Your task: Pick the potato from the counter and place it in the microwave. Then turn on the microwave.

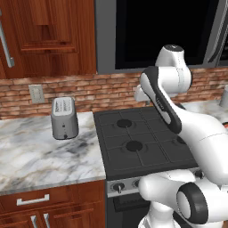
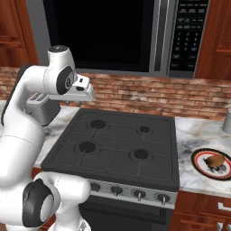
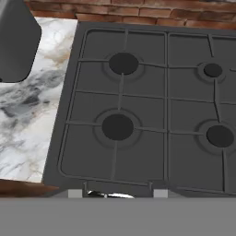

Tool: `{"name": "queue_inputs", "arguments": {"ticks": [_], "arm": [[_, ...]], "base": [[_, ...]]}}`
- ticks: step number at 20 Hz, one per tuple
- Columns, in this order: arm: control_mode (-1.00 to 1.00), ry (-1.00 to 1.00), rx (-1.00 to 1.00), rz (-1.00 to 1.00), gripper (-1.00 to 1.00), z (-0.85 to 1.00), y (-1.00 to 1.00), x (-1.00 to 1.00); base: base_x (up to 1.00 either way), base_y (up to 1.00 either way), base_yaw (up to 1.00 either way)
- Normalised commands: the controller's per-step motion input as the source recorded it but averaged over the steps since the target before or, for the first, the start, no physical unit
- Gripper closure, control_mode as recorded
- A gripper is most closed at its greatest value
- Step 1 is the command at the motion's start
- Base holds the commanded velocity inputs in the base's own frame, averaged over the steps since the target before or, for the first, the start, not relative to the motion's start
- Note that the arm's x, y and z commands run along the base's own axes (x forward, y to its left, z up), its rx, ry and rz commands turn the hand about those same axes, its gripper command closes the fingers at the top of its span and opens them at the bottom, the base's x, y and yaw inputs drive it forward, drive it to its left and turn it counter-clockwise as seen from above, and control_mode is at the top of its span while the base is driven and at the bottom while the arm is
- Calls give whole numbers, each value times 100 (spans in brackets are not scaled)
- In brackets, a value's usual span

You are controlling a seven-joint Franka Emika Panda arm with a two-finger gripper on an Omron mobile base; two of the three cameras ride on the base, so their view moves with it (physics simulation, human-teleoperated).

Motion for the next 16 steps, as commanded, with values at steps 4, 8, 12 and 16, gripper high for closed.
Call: {"name": "queue_inputs", "arguments": {"ticks": [4,8,12,16], "arm": [[-100,-5,1,0,-100,0,-8,-7],[-100,-17,2,-1,-100,21,-36,-15],[-100,-15,1,-3,-100,32,-45,-10],[-100,-10,2,-8,-100,28,-65,-2]], "base": [[0,0,0],[0,0,0],[0,0,0],[0,0,0]]}}
